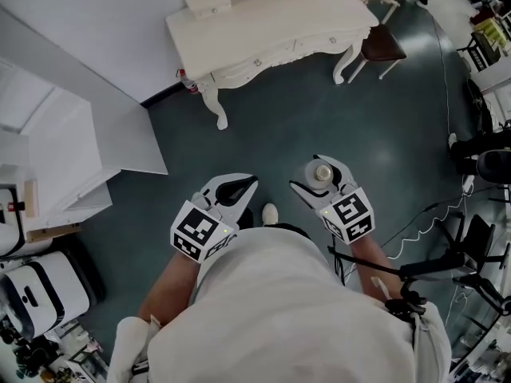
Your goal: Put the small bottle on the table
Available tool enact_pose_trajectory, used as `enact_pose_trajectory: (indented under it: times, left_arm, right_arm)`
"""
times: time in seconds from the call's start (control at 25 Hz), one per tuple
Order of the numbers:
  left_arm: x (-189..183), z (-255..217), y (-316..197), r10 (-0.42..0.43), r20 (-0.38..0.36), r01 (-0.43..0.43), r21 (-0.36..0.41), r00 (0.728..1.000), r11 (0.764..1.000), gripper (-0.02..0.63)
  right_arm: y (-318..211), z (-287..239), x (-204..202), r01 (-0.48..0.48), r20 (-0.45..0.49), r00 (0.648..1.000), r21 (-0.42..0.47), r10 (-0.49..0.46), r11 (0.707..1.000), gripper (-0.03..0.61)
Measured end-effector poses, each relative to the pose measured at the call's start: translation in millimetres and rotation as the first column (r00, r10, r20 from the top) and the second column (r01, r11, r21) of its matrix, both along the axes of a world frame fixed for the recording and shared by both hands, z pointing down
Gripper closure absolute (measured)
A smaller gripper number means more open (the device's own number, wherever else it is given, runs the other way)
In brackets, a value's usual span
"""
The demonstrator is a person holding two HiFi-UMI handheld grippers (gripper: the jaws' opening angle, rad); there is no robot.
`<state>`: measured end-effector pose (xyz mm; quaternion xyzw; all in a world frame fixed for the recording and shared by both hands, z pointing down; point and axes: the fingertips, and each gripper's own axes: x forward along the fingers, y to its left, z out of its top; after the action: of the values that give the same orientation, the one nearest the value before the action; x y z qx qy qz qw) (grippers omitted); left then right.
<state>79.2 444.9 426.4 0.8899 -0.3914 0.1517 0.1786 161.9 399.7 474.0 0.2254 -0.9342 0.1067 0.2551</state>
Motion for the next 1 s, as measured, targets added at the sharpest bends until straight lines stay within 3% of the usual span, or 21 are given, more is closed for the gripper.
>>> enact_pose_trajectory:
  times: [0.4,0.76,1.0]
  left_arm:
    - [-28.1,24.5,-126.3,0.073,-0.040,-0.074,-0.025,0.997,0.997,0.611]
    - [-80.1,-9.5,-266.4,0.200,-0.046,-0.198,0.044,0.979,0.979,0.611]
    - [-120.9,0.7,-332.8,0.229,-0.039,-0.228,0.035,0.973,0.973,0.611]
  right_arm:
    - [-112.3,18.8,-7.3,-0.122,-0.036,0.992,-0.034,0.121,0.992,0.242]
    - [-246.8,-13.0,-57.7,-0.209,-0.048,0.977,0.011,0.209,0.978,0.242]
    - [-323.5,-15.7,-86.7,-0.256,-0.045,0.965,0.024,0.257,0.966,0.242]
